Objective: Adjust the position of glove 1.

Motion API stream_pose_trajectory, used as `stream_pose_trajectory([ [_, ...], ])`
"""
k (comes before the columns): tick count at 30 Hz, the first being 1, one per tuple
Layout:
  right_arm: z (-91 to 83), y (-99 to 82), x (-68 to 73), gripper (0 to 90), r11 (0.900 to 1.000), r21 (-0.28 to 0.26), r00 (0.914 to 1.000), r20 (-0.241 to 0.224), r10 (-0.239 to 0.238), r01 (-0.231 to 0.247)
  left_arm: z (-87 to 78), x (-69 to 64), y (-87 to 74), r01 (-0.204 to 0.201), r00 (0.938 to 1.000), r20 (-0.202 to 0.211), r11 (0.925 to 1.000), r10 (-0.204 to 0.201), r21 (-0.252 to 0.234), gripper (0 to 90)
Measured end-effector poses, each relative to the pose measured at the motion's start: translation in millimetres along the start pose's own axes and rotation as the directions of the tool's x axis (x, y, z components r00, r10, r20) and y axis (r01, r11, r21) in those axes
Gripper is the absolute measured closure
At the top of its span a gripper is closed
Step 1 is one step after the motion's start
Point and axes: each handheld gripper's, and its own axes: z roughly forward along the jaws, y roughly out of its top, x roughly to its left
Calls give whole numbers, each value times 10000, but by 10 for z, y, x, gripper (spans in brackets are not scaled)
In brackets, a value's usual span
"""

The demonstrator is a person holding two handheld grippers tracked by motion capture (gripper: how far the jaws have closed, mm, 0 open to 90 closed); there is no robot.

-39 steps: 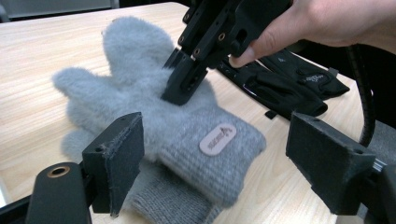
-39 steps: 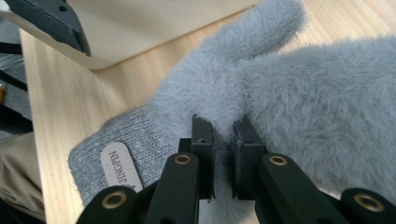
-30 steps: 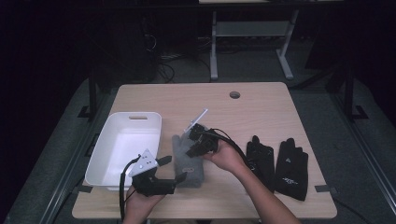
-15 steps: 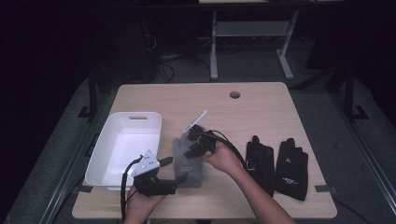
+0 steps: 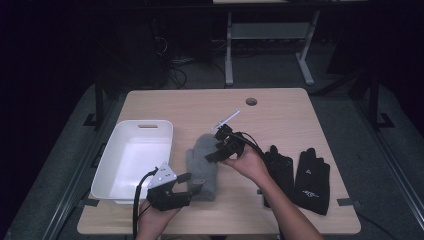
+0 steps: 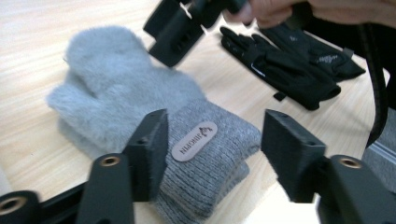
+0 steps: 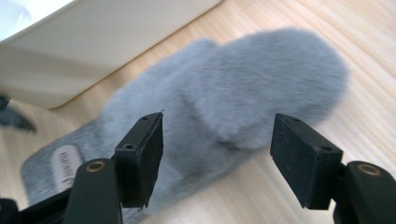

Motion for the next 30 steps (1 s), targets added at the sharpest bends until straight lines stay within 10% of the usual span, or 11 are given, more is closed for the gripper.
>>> stream_pose_trajectory([
  [8, 58, 36, -147, 620, 9985, -436, 9990, 293, 338, -325, 110, -4, -10, -28, 9999, 149, 9979, 19, 649, 562],
  [17, 342, 99, -193, 642, 9994, -51, 9994, 92, 348, -348, 152, 42, -25, 173, 9995, 261, 9947, -200, 1011, 579],
  [30, 347, 80, -460, 282, 9860, -250, 9863, -46, 1650, -1650, 167, 26, -50, 301, 9993, 205, 9935, -326, 1094, 574],
])
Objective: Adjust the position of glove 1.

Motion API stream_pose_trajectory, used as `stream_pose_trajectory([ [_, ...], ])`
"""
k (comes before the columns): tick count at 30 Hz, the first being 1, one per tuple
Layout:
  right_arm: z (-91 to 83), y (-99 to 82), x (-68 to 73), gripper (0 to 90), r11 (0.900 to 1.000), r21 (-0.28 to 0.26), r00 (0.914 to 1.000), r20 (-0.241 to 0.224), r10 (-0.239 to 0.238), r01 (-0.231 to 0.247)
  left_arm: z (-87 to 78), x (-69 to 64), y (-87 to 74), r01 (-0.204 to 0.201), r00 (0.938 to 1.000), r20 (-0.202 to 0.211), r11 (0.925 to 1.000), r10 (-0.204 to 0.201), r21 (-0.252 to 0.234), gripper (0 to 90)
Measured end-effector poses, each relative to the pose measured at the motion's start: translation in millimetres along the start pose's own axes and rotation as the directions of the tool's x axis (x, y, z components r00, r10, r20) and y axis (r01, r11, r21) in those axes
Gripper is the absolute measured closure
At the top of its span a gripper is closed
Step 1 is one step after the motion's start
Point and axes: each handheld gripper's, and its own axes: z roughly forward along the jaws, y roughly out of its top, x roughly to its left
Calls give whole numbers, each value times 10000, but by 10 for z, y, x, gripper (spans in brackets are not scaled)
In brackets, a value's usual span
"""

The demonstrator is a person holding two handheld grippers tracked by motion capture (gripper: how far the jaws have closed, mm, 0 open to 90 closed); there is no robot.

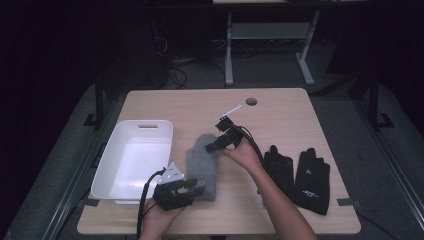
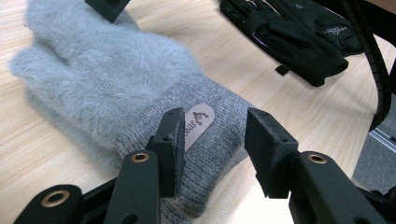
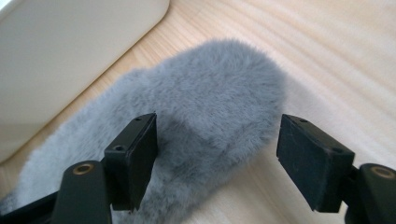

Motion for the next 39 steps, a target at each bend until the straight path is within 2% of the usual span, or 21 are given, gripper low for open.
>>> stream_pose_trajectory([
  [1, 0, 0, 0, 282, 10000, 0, 10000, 0, 0, 0, 0, 0, 0, 0, 10000, 0, 10000, 0, 0, 574],
  [2, 58, 3, -45, 276, 9997, 42, 9993, -279, 243, -242, 1, 0, -1, -41, 10000, -14, 10000, 41, 30, 574],
  [3, 58, 3, -45, 276, 9997, 42, 9993, -279, 243, -242, 1, 0, -1, -41, 10000, -14, 10000, 41, 30, 574],
  [4, 127, -2, -76, 269, 9984, 214, 9972, -517, 543, -533, 2, -2, -3, -40, 10000, -30, 10000, 40, 48, 574],
  [6, 158, -9, -91, 269, 9974, 267, 9956, -636, 682, -666, 0, -3, -2, -24, 10000, -34, 10000, 24, 68, 574],
  [7, 185, -17, -106, 272, 9964, 307, 9939, -744, 812, -791, -1, -1, -3, -10, 10000, -33, 10000, 11, 72, 574],
  [8, 229, -35, -138, 310, 9932, 444, 9882, -1045, 1116, -1075, -2, 3, -4, 5, 10000, -23, 10000, -5, 78, 574],
  [10, 246, -43, -150, 329, 9913, 492, 9852, -1147, 1272, -1223, -3, 4, -4, 11, 10000, -18, 10000, -11, 78, 573],
  [11, 262, -52, -158, 371, 9901, 532, 9833, -1216, 1355, -1298, -2, 5, -4, 12, 10000, -15, 10000, -12, 80, 572],
  [12, 278, -65, -156, 487, 9888, 522, 9773, -1532, 1462, -1397, -3, 11, -3, -7, 10000, -6, 10000, 7, 77, 570],
  [13, 278, -65, -156, 487, 9888, 522, 9773, -1532, 1462, -1397, -3, 11, -3, -7, 10000, -6, 10000, 7, 77, 567],
  [14, 278, -71, -151, 536, 9896, 478, 9767, -1614, 1417, -1357, -3, 14, -3, 11, 10000, 11, 10000, -12, 67, 567],
  [15, 268, -85, -140, 652, 9915, 336, 9763, -1732, 1299, -1259, -3, 15, -2, 23, 10000, 30, 10000, -23, 63, 559],
  [20, 174, -129, -137, 754, 9943, -10, 9790, -1750, 1046, -1064, -17, 18, 18, 98, 9999, 129, 9999, -97, -29, 522],
  [21, 174, -129, -137, 754, 9943, -10, 9790, -1750, 1046, -1064, -17, 18, 18, 98, 9999, 129, 9999, -97, -29, 510],
  [22, 118, -149, -134, 762, 9964, -74, 9831, -1636, 825, -848, -23, 18, 24, 110, 9999, 98, 9999, -110, -50, 498],
  [27, -23, -224, -156, 770, 9977, -170, 9879, -1422, 626, -656, -34, 14, 53, 173, 9998, 117, 9996, -171, -205, 464],
  [31, -126, -291, -185, 771, 9976, -224, 9885, -1386, 611, -648, -35, -3, 81, 237, 9995, 196, 9993, -231, -293, 445],
  [32, -203, -342, -210, 771, 9982, -227, 9907, -1253, 529, -561, -38, -14, 106, 205, 9995, 235, 9994, -198, -269, 431],
  [35, -265, -383, -225, 771, 9980, -272, 9916, -1182, 526, -562, -29, -24, 136, 175, 9995, 261, 9995, -169, -247, 398],
  [39, -385, -475, -284, 771, 9980, -318, 9952, -829, 511, -539, -6, -36, 205, 254, 9990, 372, 9994, -245, -248, 372],
])
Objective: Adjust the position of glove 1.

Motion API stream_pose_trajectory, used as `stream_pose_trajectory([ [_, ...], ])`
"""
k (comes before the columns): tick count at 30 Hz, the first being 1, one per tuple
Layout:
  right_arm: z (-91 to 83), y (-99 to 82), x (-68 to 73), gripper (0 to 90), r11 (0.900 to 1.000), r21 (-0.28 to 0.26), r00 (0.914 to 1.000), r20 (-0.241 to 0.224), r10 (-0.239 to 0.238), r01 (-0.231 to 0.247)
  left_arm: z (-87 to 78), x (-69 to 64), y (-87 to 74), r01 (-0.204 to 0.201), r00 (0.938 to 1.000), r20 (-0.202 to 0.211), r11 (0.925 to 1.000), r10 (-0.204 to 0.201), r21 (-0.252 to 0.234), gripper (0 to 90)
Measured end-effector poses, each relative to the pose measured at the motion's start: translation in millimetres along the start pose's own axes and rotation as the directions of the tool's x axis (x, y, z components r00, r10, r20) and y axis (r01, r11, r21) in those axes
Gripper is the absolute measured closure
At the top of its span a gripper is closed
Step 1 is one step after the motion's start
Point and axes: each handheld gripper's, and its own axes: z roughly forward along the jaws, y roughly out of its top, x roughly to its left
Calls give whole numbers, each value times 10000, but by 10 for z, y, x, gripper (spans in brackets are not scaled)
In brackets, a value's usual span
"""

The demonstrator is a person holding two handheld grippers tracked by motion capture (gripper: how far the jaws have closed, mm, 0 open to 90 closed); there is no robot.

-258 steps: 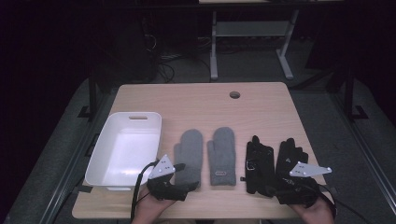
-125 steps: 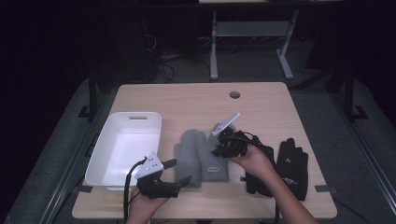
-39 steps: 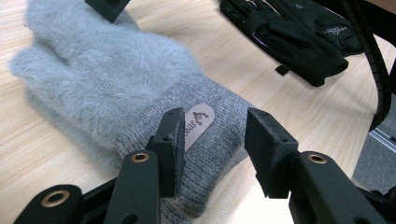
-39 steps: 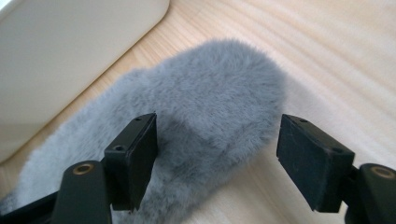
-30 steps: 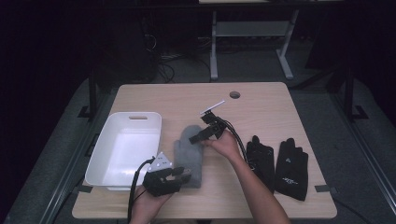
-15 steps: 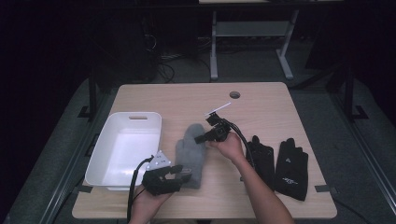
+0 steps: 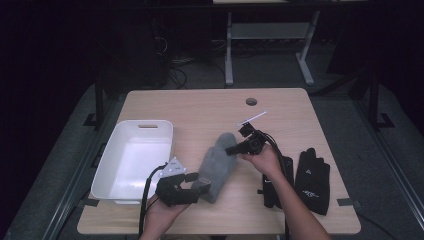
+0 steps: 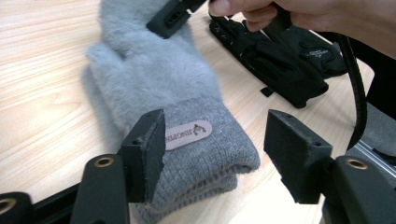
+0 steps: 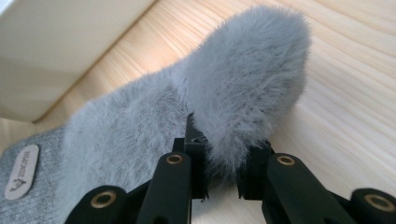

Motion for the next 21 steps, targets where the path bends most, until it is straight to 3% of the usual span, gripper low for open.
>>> stream_pose_trajectory([
  [6, -167, -128, -99, 770, 10000, 64, 9995, 325, -23, 21, 92, 8, 130, 327, 9995, 33, 9994, -327, 103, 366],
  [8, -246, -190, -145, 770, 10000, -35, 9988, 483, 49, -48, 140, 31, 173, 519, 9986, 33, 9984, -520, 231, 365],
  [9, -267, -212, -165, 770, 10000, -55, 9987, 508, 64, -62, 199, 58, 201, 814, 9966, 57, 9958, -817, 418, 365],
  [10, -267, -212, -165, 770, 10000, -55, 9987, 508, 64, -62, 199, 58, 201, 814, 9966, 57, 9958, -817, 418, 365],
  [11, -301, -262, -205, 768, 9998, -191, 9985, 534, 71, -61, 262, 89, 212, 1105, 9937, 113, 9918, -1114, 636, 365],
  [12, -301, -262, -205, 768, 9998, -191, 9985, 534, 71, -61, 262, 89, 212, 1105, 9937, 113, 9918, -1114, 636, 367],
  [13, -324, -314, -236, 765, 9995, -260, 9986, 497, 201, -188, 330, 118, 212, 1383, 9893, 345, 9861, -1420, 924, 372],
  [16, -324, -343, -249, 761, 9991, -331, 9986, 462, 264, -249, 391, 147, 201, 1569, 9856, 444, 9804, -1631, 1192, 373],
  [17, -318, -352, -253, 757, 9989, -398, 9988, 417, 272, -256, 456, 161, 179, 1804, 9799, 555, 9703, -1914, 1612, 373],
  [18, -318, -352, -253, 757, 9989, -398, 9988, 417, 272, -256, 456, 161, 179, 1804, 9799, 555, 9703, -1914, 1612, 370],
  [19, -317, -350, -251, 755, 9990, -382, 9987, 443, 267, -250, 495, 169, 154, 2030, 9751, 532, 9629, -2154, 1776, 370],
  [21, -309, -342, -241, 754, 9992, -356, 9986, 499, 172, -155, 519, 189, 130, 2234, 9701, 530, 9566, -2369, 1873, 365],
])
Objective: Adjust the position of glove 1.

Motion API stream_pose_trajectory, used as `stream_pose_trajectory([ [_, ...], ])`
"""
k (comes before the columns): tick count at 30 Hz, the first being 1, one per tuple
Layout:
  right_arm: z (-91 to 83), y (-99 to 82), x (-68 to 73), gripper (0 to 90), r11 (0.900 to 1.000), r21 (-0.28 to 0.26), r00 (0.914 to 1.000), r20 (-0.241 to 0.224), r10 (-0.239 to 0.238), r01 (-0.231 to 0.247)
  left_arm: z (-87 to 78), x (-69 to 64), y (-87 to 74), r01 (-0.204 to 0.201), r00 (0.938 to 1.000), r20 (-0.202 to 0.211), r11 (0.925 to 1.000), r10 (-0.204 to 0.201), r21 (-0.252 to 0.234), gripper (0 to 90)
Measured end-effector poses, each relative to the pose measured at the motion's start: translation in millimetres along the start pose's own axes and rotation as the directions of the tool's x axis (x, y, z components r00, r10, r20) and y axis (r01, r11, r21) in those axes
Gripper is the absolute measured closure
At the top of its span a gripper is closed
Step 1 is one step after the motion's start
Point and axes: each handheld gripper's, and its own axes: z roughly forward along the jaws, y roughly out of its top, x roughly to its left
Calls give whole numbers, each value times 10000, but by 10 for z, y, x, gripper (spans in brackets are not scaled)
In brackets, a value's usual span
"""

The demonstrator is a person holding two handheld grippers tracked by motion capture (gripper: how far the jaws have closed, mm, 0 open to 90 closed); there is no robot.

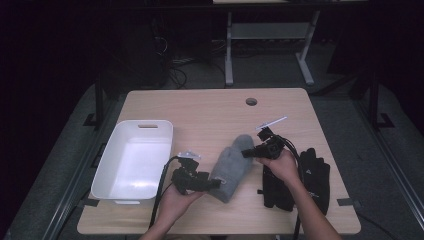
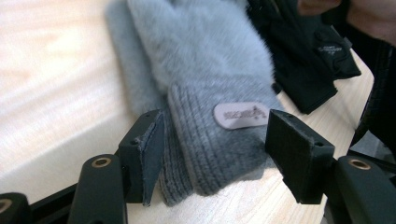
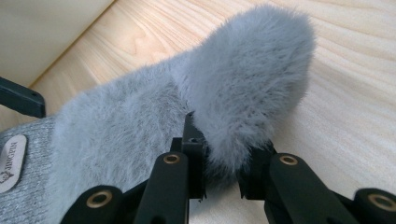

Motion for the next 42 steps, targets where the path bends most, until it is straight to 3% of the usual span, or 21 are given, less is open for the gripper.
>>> stream_pose_trajectory([
  [3, 6, 5, 12, 754, 10000, 74, 9999, 92, -61, 60, 33, 46, -19, 401, 9992, -8, 9991, -401, 163, 348],
  [4, 4, 1, 13, 754, 9999, 87, 9999, 99, -115, 114, 69, 73, -27, 641, 9979, 100, 9968, -646, 469, 337],
  [9, 2, -15, 18, 752, 10000, 59, 9999, 112, -69, 68, 112, 93, -29, 776, 9966, 225, 9947, -793, 676, 323],
  [11, 11, -46, 5, 749, 10000, -51, 10000, 79, -10, 10, 155, 131, -38, 900, 9942, 500, 9914, -951, 950, 316],
  [17, 28, -127, -49, 734, 9984, -387, 9990, -188, 415, -422, 177, 208, -59, 1096, 9869, 1085, 9894, -1198, 954, 387],
  [19, 40, -128, -65, 682, 9973, -459, 9981, -230, 564, -574, 174, 210, -63, 1047, 9874, 1095, 9903, -1146, 917, 419],
  [22, 28, -90, -75, 485, 9948, -568, 9965, -62, 839, -842, 161, 224, -69, 1027, 9870, 1146, 9906, -1128, 908, 449],
  [28, -5, -105, -157, 420, 9861, -462, 9872, -63, 1595, -1596, 156, 222, -71, 934, 9880, 1149, 9918, -1032, 870, 478],
  [31, 93, -103, -182, 439, 9799, -308, 9803, -152, 1967, -1971, 154, 226, -71, 917, 9879, 1172, 9919, -1017, 878, 489],
  [34, 153, -88, -170, 464, 9786, -320, 9790, -228, 2028, -2035, 154, 237, -70, 967, 9865, 1232, 9910, -1078, 924, 496],
  [39, 232, -61, -118, 675, 9778, -525, 9777, -669, 1991, -2027, 141, 233, -85, 960, 9855, 1321, 9920, -1064, 825, 522],
  [42, 207, -64, -114, 711, 9751, -609, 9744, -861, 2075, -2130, 131, 239, -96, 1025, 9841, 1381, 9922, -1116, 714, 532],
])
